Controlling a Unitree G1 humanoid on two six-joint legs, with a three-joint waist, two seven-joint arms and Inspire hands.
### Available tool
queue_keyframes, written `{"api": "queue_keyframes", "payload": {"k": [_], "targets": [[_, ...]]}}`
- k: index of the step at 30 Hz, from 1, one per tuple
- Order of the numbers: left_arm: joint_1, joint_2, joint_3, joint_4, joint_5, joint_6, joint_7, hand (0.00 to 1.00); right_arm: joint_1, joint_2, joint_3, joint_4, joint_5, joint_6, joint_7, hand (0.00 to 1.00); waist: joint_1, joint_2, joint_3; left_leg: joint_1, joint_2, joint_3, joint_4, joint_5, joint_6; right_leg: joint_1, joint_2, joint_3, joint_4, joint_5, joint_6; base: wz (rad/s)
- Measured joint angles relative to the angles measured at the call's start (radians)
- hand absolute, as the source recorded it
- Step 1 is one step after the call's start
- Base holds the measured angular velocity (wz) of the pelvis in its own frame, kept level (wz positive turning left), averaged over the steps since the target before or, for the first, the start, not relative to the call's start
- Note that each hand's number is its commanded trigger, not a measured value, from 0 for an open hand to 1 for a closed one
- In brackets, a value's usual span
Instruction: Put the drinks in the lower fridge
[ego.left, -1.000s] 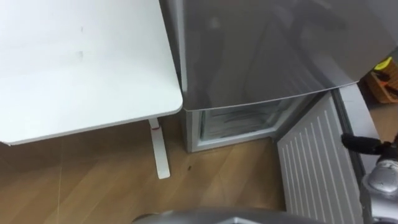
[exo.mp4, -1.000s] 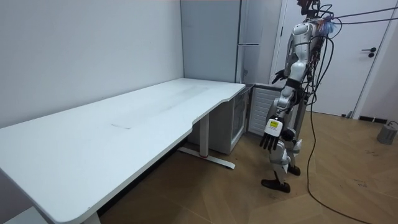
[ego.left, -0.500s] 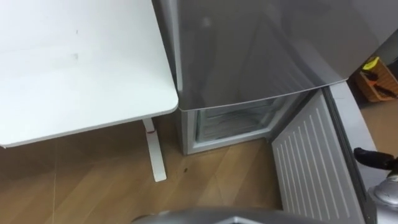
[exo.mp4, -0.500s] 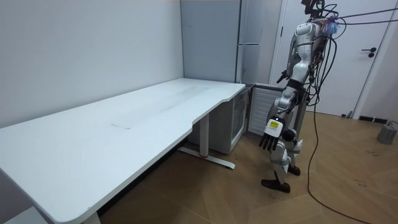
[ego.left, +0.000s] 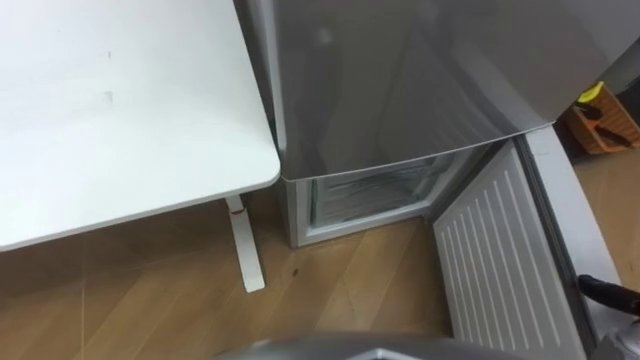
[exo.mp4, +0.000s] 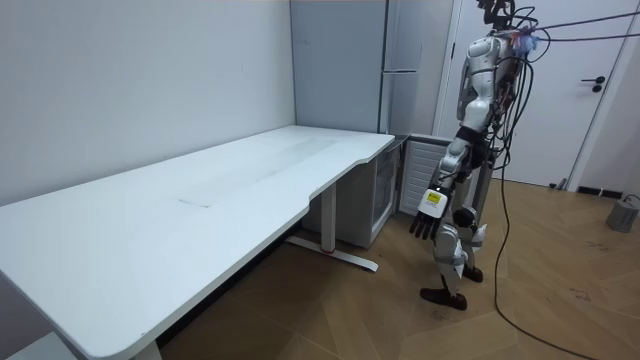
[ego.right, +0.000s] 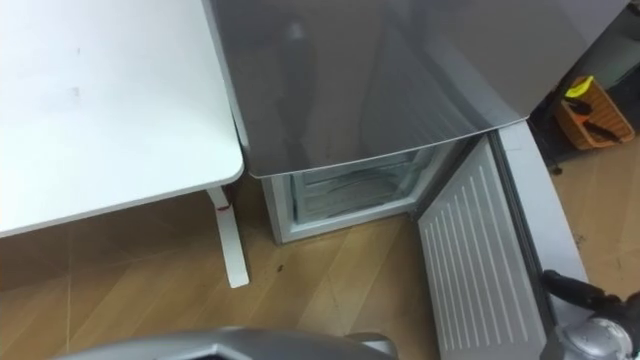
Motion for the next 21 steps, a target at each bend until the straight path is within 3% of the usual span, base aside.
{"api": "queue_keyframes", "payload": {"k": [5,8,16,21], "targets": [[0.0,0.0,0.003,0.006,0.0,-0.002,0.001,0.0,-0.002,0.001,-0.014,0.045,0.118,-0.003,0.005,0.0,0.004,-0.002,-0.0001,0.0,0.002,0.0,0.003,-0.001,0.0,0.002,0.001,0.002,0.0,0.001,0.0,0.0],[0.006,0.0,0.0,0.009,-0.001,-0.002,0.001,0.0,0.0,0.0,-0.019,0.064,0.202,-0.029,0.013,0.0,0.003,-0.001,-0.0005,-0.002,0.004,-0.004,0.0,-0.001,-0.001,0.004,0.003,0.0,-0.001,0.002,-0.001,0.03],[0.005,-0.022,-0.002,0.02,-0.001,0.001,-0.003,0.0,0.025,-0.003,-0.04,0.116,0.53,-0.076,0.12,0.0,0.001,0.002,-0.005,-0.001,0.005,-0.022,0.004,-0.001,-0.001,0.017,0.005,-0.015,-0.005,0.008,-0.001,0.05],[0.005,-0.033,-0.034,0.02,-0.003,0.003,0.001,0.0,0.037,0.012,-0.02,0.113,0.64,-0.093,0.178,0.0,0.006,0.008,-0.0053,-0.002,0.01,-0.021,0.004,-0.001,-0.001,0.021,0.01,-0.013,-0.005,0.022,-0.002,-0.01]]}}
